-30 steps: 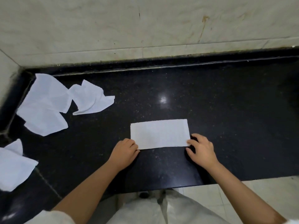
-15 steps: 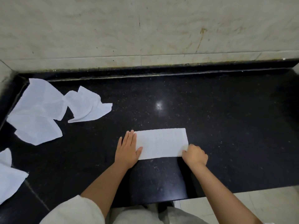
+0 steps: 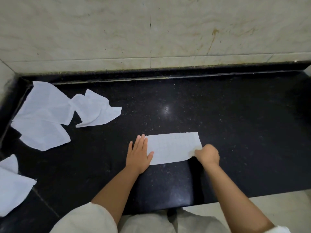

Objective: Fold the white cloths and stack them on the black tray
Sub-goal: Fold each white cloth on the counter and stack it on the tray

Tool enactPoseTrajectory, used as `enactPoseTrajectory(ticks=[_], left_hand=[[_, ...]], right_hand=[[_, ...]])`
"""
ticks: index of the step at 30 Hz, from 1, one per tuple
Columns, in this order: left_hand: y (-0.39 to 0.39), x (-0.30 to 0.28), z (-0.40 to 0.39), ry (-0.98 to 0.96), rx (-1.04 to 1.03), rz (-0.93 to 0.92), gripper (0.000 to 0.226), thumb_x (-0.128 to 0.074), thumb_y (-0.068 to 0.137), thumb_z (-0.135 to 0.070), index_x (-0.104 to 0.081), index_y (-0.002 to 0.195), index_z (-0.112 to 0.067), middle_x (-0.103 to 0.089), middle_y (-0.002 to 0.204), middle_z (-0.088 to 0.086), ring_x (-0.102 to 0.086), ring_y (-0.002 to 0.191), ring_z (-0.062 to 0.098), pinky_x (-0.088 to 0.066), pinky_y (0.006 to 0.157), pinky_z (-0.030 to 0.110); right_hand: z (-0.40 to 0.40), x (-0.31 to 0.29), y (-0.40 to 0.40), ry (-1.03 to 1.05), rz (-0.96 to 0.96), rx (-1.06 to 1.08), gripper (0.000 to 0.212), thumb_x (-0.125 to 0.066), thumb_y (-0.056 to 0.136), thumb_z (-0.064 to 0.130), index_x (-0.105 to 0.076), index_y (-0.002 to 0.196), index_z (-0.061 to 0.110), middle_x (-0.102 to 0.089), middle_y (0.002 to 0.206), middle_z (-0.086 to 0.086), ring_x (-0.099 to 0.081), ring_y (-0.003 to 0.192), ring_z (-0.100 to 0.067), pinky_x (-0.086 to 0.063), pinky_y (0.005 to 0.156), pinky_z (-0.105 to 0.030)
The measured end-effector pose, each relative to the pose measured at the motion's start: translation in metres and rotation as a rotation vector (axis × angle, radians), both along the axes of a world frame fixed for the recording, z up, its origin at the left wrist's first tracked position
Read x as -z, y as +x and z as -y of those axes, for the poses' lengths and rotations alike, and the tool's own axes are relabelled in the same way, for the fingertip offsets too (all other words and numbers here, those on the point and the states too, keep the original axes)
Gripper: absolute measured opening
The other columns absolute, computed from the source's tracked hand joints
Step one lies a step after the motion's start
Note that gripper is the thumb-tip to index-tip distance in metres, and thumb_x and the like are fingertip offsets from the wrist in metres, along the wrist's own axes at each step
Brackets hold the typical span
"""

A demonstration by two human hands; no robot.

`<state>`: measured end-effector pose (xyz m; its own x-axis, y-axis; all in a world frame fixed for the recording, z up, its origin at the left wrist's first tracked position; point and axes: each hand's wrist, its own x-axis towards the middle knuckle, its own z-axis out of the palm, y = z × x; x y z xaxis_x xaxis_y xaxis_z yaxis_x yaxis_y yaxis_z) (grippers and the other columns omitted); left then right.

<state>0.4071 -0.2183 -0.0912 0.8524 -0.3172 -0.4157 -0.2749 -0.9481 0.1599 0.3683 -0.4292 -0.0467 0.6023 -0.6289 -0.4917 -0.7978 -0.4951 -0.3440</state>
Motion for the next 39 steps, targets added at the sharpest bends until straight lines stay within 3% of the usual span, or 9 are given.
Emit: enactPoseTrajectory(ticks=[3, 7, 14, 21, 27, 29, 31, 35, 39], left_hand=[[0.009, -0.009, -0.014, -0.049, -0.005, 0.026, 0.057, -0.022, 0.101, -0.034, -0.001, 0.149, -0.011, 0.007, 0.159, 0.003, 0.01, 0.147, 0.017, 0.004, 0.119, 0.038], [0.007, -0.018, -0.042, -0.13, -0.122, 0.106, 0.053, -0.027, 0.101, -0.029, -0.012, 0.149, -0.011, -0.002, 0.159, 0.003, 0.004, 0.147, 0.016, 0.0, 0.12, 0.036], [-0.027, -0.021, -0.094, -0.205, -0.235, 0.15, 0.049, -0.028, 0.098, -0.03, -0.033, 0.143, -0.009, -0.022, 0.156, 0.007, -0.009, 0.147, 0.02, -0.006, 0.119, 0.037], [-0.049, -0.008, -0.126, -0.277, -0.272, 0.236, 0.069, -0.019, 0.082, -0.039, -0.058, 0.122, 0.001, -0.052, 0.136, 0.019, -0.039, 0.134, 0.035, -0.028, 0.11, 0.049], [-0.055, -0.011, -0.121, -0.325, -0.262, 0.256, 0.05, -0.034, 0.082, -0.027, -0.066, 0.107, 0.002, -0.064, 0.119, 0.021, -0.056, 0.117, 0.04, -0.04, 0.096, 0.052], [-0.055, -0.012, -0.12, -0.341, -0.247, 0.273, 0.05, -0.034, 0.082, -0.026, -0.066, 0.108, 0.002, -0.064, 0.119, 0.021, -0.055, 0.118, 0.04, -0.039, 0.096, 0.051], [-0.054, -0.014, -0.12, -0.348, -0.245, 0.257, 0.053, -0.032, 0.082, -0.028, -0.064, 0.112, 0.003, -0.061, 0.123, 0.021, -0.052, 0.122, 0.039, -0.038, 0.1, 0.051], [-0.055, -0.012, -0.121, -0.37, -0.248, 0.255, 0.044, -0.043, 0.083, -0.02, -0.062, 0.116, 0.002, -0.058, 0.127, 0.02, -0.049, 0.126, 0.037, -0.035, 0.104, 0.046], [-0.053, -0.002, -0.105, -0.43, -0.098, 0.262, 0.041, -0.042, 0.079, -0.023, -0.07, 0.099, 0.0, -0.07, 0.106, 0.016, -0.061, 0.11, 0.031, -0.051, 0.086, 0.044]], right_hand=[[-0.015, -0.016, 0.01, -0.011, 0.224, -0.019, 0.014, -0.051, 0.078, 0.004, -0.055, 0.071, -0.008, -0.053, 0.07, -0.014, -0.048, 0.072, -0.027, -0.031, 0.055, -0.028], [-0.069, -0.032, 0.018, -0.049, 0.437, -0.242, 0.015, -0.049, 0.08, 0.003, -0.062, 0.082, -0.004, -0.058, 0.088, -0.019, -0.053, 0.083, -0.034, -0.038, 0.067, -0.033], [-0.145, 0.015, 0.015, -0.03, 0.239, -0.628, 0.019, -0.042, 0.089, 0.007, -0.056, 0.1, -0.001, -0.051, 0.111, -0.015, -0.051, 0.1, -0.03, -0.031, 0.066, -0.029], [-0.156, 0.032, 0.009, -0.012, 0.37, -0.58, 0.02, -0.041, 0.09, 0.007, -0.057, 0.095, -0.004, -0.058, 0.101, -0.019, -0.048, 0.085, -0.027, -0.03, 0.066, -0.029], [-0.164, 0.035, 0.006, -0.012, 0.43, -0.666, 0.015, -0.046, 0.086, 0.001, -0.059, 0.086, -0.007, -0.059, 0.092, -0.023, -0.037, 0.076, -0.021, -0.028, 0.063, -0.03], [-0.167, 0.042, 0.003, -0.057, 0.407, -0.751, 0.004, -0.063, 0.072, -0.003, -0.059, 0.071, -0.005, -0.06, 0.075, -0.02, -0.036, 0.066, -0.019, -0.028, 0.054, -0.028], [-0.166, 0.043, 0.001, -0.115, 0.445, -0.827, 0.021, -0.078, 0.056, -0.001, -0.057, 0.06, -0.001, -0.054, 0.059, -0.012, -0.033, 0.058, -0.016, -0.025, 0.048, -0.023], [-0.141, 0.034, -0.004, -0.03, 0.352, -1.022, 0.03, -0.053, 0.087, 0.015, -0.057, 0.112, 0.0, -0.055, 0.099, -0.011, -0.05, 0.099, -0.027, -0.039, 0.077, -0.027], [-0.102, 0.03, -0.022, -0.204, 0.458, -0.972, 0.028, -0.061, 0.05, 0.002, -0.069, 0.075, 0.01, -0.068, 0.076, -0.004, -0.066, 0.078, -0.027, -0.043, 0.064, -0.029]])
